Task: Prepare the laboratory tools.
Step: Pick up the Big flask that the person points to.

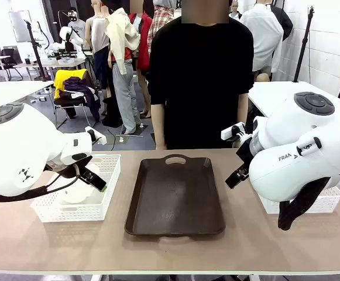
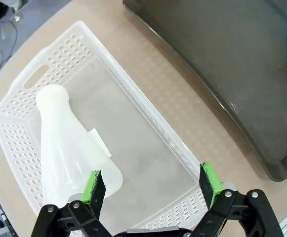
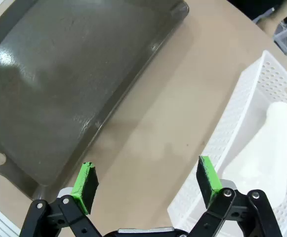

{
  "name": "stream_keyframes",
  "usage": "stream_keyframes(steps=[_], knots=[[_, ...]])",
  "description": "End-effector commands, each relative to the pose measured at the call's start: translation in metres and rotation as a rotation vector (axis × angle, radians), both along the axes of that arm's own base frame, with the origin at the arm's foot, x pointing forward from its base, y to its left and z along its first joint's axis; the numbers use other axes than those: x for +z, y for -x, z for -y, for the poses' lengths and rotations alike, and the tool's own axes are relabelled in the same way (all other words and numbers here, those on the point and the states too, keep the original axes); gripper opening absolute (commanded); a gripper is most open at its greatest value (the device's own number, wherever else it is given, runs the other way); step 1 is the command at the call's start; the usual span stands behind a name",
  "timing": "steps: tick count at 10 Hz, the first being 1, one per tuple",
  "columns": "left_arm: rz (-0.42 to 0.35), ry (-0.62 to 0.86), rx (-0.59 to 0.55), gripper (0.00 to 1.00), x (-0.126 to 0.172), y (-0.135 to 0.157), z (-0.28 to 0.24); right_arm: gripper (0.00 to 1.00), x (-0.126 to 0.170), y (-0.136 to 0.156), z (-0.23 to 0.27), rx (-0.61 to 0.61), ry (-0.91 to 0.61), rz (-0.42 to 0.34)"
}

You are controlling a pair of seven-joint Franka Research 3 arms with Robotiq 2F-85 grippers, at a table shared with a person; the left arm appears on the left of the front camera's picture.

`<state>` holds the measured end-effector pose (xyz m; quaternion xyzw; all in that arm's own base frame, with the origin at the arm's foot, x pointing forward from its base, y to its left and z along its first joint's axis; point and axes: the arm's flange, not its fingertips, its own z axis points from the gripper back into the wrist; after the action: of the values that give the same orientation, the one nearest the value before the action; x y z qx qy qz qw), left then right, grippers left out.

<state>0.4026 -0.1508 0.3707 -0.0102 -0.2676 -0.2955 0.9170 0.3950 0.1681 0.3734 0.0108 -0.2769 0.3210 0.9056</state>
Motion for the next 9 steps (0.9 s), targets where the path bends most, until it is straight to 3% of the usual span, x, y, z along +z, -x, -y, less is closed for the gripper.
stream_keyframes(steps=[1,9], knots=[[0.0,0.0,0.0,1.0,0.0002,0.0,0.0,1.0,0.0,0.0,0.0,0.0,0.0,0.0],[0.0,0.0,0.0,1.0,0.0002,0.0,0.0,1.0,0.0,0.0,0.0,0.0,0.0,0.0]])
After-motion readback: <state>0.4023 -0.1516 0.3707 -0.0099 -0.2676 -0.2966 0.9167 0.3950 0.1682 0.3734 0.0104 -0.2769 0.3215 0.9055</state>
